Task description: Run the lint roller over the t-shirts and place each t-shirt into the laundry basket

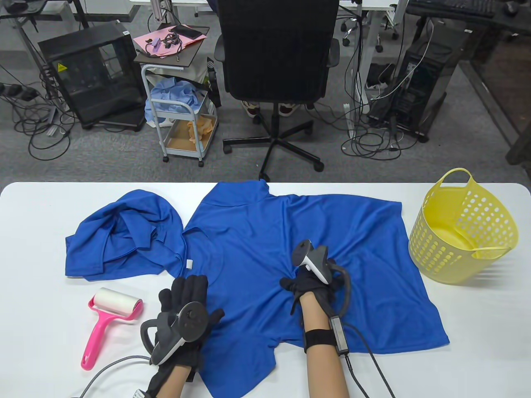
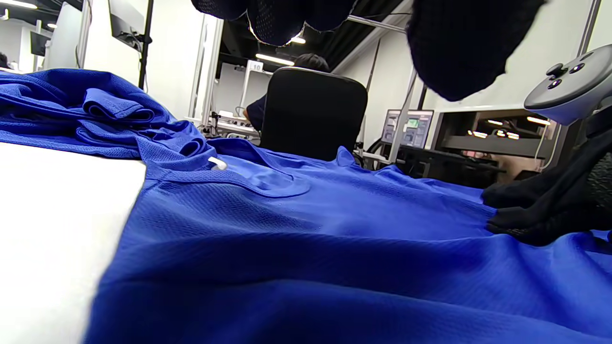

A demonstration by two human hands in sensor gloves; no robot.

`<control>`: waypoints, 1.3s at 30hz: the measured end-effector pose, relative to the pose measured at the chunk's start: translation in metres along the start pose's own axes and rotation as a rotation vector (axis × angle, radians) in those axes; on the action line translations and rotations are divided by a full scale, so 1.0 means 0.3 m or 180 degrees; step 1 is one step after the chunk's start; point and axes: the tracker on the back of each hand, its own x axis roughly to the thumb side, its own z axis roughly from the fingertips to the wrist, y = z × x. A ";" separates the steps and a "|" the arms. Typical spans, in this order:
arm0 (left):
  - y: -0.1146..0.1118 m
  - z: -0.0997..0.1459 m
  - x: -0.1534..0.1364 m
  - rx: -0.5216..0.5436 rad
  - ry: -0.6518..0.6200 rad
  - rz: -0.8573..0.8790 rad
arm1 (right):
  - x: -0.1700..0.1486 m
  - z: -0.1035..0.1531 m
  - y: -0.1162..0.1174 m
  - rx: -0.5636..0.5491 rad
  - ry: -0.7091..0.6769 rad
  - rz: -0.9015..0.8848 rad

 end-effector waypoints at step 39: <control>-0.003 0.007 -0.012 -0.0014 0.0034 0.0138 | -0.295 0.332 -0.695 -0.1830 -0.1193 -0.2319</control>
